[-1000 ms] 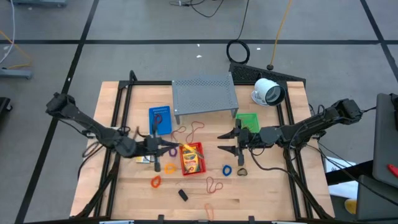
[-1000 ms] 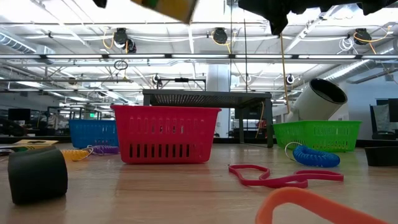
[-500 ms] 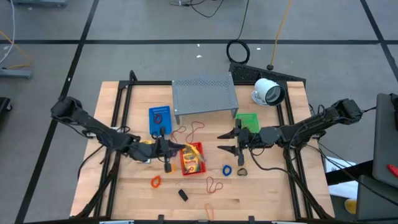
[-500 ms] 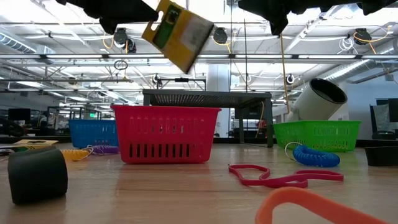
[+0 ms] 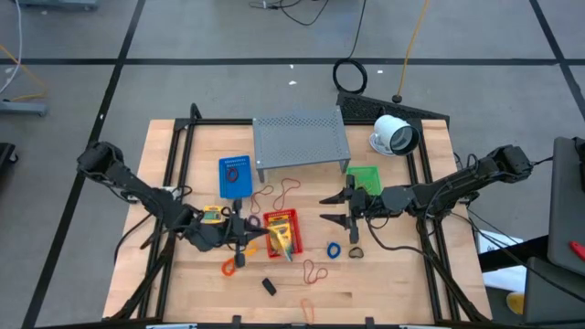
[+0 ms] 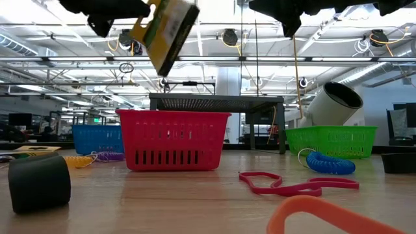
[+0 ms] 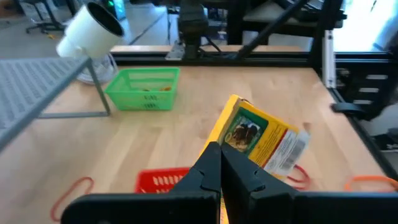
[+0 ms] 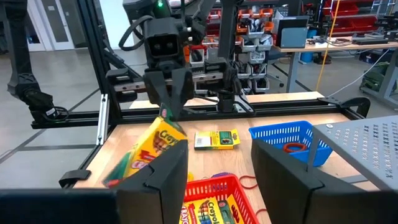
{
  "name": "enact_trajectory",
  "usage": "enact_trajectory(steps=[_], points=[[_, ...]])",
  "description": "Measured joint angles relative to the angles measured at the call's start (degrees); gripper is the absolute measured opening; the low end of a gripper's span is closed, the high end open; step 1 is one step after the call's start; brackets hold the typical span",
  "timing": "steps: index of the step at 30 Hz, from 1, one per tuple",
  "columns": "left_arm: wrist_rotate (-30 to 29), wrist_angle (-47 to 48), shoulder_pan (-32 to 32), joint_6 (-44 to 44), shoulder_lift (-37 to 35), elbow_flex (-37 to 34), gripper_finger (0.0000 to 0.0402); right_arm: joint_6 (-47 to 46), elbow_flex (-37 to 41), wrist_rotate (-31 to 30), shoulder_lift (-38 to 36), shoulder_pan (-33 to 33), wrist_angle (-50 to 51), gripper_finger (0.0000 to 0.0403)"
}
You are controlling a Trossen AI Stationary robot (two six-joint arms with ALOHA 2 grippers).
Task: Pick & Place Office Desk Supplies
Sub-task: Put the bottom yellow crayon box into the red bin
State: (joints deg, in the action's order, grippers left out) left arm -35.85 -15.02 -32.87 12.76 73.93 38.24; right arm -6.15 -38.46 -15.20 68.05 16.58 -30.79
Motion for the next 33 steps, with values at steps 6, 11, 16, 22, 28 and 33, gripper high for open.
enact_trajectory(steps=[6, 11, 16, 22, 28, 33], points=[[0.0, 3.7, -1.6, 4.2, 0.0, 0.0, 0.0000, 0.0, 0.0, 0.0, 0.0, 0.0, 0.0, 0.0166], [0.0, 5.5, -1.9, 5.8, 0.0, 0.0, 0.0000, 0.0, 0.0, 0.0, 0.0, 0.0, 0.1, 0.0166], [0.0, 7.2, -1.9, 7.1, 0.0, 0.0, 0.0000, 0.0, 0.0, 0.0, 0.0, 0.0, 0.3, 0.0166], [0.0, 9.8, -1.9, 9.0, 0.0, 0.0, 0.0000, -0.1, 0.0, 0.0, 0.0, 0.0, 0.7, 0.0166], [1.6, 11.6, -1.9, 10.3, 0.0, 0.0, 0.0000, -0.2, 0.0, 0.0, 0.0, 0.0, 0.7, 0.0166], [1.9, 13.1, -1.9, 11.5, 0.0, 0.0, 0.0000, -0.2, 0.0, 0.0, 0.0, 0.0, 0.7, 0.0166]])
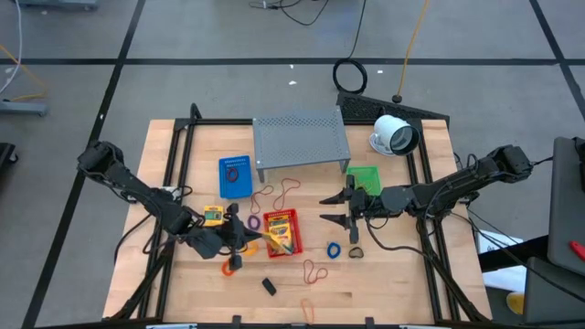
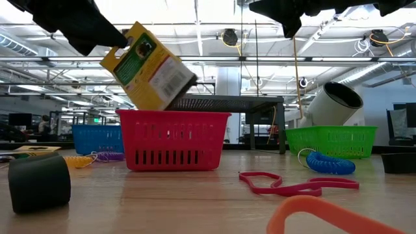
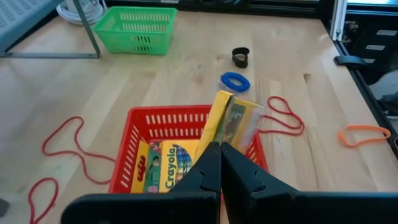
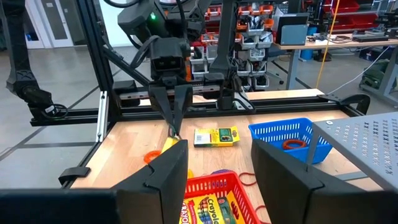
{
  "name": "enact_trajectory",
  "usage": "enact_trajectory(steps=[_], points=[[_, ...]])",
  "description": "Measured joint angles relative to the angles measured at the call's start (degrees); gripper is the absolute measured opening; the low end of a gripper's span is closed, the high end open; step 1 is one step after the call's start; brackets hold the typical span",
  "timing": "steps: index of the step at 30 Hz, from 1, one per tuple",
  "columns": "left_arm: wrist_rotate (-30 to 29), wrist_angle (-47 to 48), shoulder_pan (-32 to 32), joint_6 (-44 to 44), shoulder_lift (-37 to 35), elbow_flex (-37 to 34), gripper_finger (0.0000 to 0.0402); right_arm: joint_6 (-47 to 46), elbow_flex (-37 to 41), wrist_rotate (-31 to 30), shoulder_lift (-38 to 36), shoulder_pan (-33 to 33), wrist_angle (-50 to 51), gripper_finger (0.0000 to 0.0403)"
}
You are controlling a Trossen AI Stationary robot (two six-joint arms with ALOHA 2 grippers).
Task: Pick & Place Office Desk Supplies
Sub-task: Put the bottom yellow crayon box into the red bin
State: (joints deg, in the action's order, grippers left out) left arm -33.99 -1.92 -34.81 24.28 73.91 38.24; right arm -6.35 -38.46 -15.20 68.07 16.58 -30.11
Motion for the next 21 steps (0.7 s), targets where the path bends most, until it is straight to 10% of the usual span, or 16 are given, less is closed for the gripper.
enact_trajectory(steps=[21], points=[[3.0, 0.5, 0.0, 0.5, 0.0, 0.0, 0.0002, 0.0, 0.0, 0.0, 0.0, 0.0, 0.1, 0.0166]])
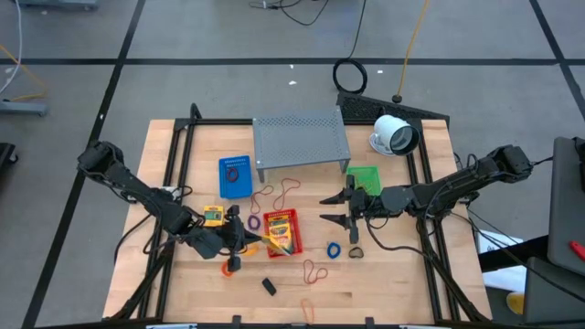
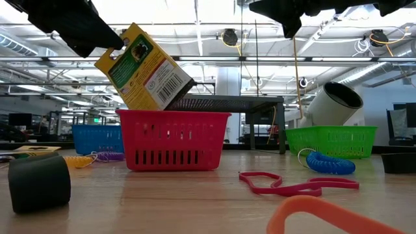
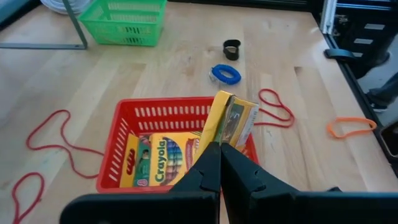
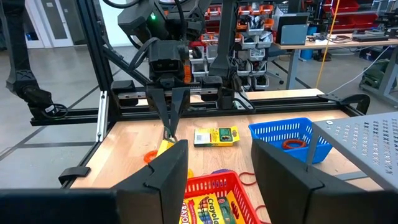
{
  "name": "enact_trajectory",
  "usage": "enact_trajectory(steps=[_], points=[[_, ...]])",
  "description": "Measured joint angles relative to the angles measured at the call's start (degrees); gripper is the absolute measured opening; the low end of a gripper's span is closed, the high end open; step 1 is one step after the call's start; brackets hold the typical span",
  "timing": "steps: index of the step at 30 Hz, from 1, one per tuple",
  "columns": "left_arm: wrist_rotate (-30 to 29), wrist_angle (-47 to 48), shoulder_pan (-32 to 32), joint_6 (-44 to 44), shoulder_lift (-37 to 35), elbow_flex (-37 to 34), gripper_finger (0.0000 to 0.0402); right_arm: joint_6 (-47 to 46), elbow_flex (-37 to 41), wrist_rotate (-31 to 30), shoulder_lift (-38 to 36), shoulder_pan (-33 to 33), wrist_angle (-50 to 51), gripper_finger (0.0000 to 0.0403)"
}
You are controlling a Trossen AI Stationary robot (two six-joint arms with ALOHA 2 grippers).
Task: Pick & Place Office Desk Supplies
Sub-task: Put the bottom yellow crayon box into the red bin
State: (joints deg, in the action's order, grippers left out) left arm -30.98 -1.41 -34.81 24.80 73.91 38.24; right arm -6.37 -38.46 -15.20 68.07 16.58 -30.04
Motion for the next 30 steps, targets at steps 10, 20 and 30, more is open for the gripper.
enact_trajectory(steps=[10, 20, 30], points=[[0.1, 0.3, 0.0, 1.4, 0.0, 0.0, 0.0003, 0.0, 0.0, 0.0, 0.0, 0.0, 0.3, 0.0166], [0.1, 3.1, 0.1, 5.6, 0.0, 0.0, 0.0023, 0.0, 0.0, 0.0, 0.0, 0.0, 0.3, 0.0166], [1.8, 3.0, 0.1, 5.8, 0.0, 0.0, 0.0026, 0.0, 0.0, 0.0, 0.0, 0.0, 0.3, 0.0166]])
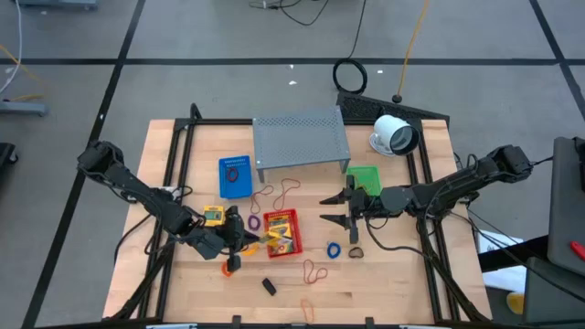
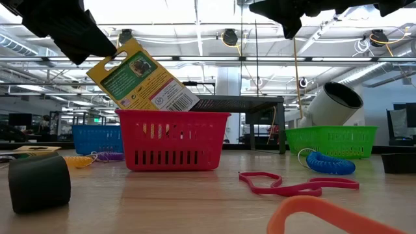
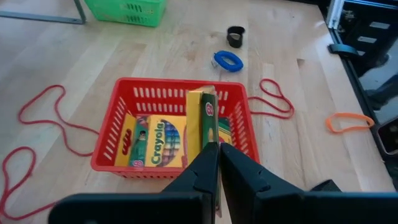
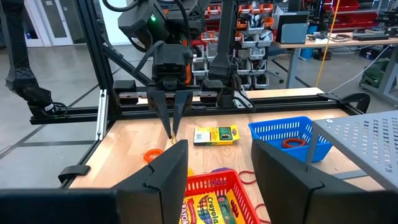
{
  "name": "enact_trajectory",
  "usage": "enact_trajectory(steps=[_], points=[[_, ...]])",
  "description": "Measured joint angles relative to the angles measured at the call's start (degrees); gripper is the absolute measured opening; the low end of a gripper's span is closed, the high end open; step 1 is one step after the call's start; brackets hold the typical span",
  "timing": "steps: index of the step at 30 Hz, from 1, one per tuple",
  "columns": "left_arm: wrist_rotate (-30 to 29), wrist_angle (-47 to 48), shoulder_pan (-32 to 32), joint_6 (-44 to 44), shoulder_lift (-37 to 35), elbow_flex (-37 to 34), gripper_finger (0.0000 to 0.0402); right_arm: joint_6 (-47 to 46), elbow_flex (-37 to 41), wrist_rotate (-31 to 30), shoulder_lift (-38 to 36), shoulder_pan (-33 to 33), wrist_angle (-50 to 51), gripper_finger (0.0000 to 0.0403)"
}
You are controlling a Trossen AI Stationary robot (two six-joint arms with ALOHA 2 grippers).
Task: Pick & Place Office Desk Supplies
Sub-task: Put the bottom yellow crayon box into the red bin
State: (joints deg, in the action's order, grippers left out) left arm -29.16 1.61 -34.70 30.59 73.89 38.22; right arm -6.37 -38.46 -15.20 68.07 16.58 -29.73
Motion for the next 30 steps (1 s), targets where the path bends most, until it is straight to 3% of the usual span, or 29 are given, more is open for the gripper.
enact_trajectory(steps=[30], points=[[5.4, -3.6, 0.5, -3.9, 0.0, 0.0, 0.0027, 0.0, 0.0, 0.0, 0.0, 0.0, 0.0, 0.0166]])
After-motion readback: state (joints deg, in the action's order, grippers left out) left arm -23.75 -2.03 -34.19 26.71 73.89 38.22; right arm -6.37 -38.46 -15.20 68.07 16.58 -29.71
